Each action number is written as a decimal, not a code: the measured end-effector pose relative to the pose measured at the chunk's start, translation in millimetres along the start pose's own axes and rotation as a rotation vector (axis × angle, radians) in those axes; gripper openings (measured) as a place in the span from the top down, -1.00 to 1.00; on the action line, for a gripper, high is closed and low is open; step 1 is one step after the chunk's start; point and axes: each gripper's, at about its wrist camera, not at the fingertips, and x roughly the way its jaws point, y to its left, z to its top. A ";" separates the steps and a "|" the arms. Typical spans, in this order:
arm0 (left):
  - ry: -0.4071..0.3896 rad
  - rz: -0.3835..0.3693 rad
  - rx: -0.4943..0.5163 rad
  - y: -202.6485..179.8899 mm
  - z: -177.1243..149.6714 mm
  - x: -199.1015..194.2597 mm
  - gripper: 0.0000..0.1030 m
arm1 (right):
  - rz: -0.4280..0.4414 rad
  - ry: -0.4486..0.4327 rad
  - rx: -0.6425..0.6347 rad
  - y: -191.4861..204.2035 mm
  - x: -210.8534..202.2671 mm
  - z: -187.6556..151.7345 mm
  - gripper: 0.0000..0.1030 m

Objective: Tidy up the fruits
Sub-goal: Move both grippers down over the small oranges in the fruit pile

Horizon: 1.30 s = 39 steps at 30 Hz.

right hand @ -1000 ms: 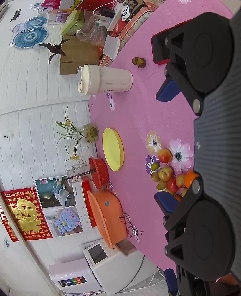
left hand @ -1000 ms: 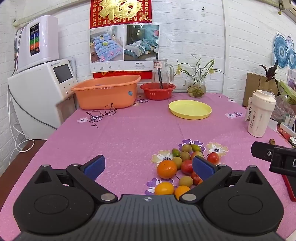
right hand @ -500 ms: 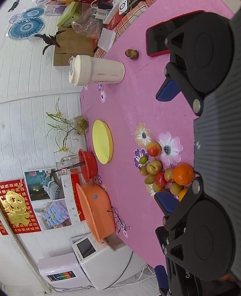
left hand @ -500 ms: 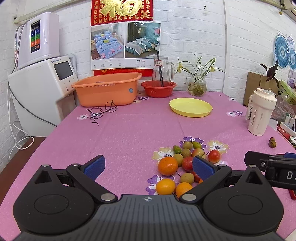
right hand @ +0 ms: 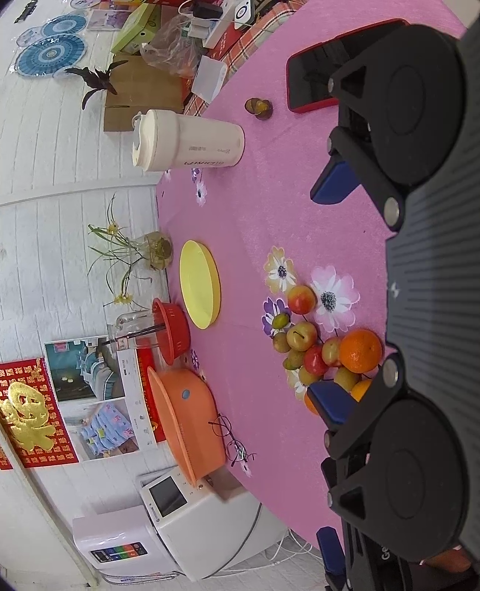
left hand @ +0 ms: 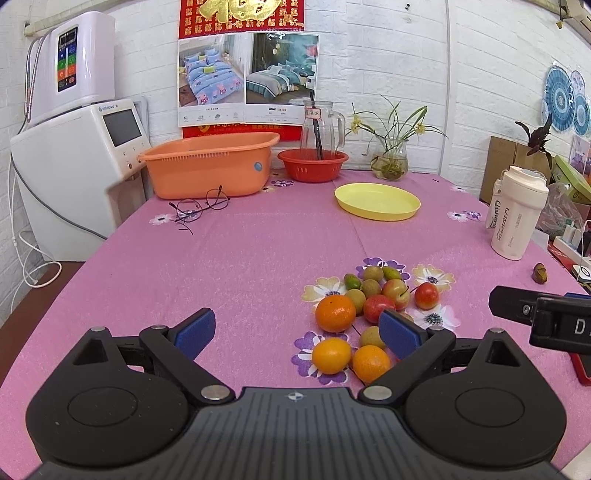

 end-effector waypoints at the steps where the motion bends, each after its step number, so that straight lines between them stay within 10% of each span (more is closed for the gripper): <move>1: -0.001 -0.003 0.000 0.0 -0.2 -0.3 -0.84 | 0.002 -0.002 -0.006 0.9 -0.4 -0.4 -0.37; 39: 0.014 -0.070 0.028 1.8 -9.9 2.9 -0.57 | 0.023 0.021 -0.055 8.0 3.1 -12.4 -0.36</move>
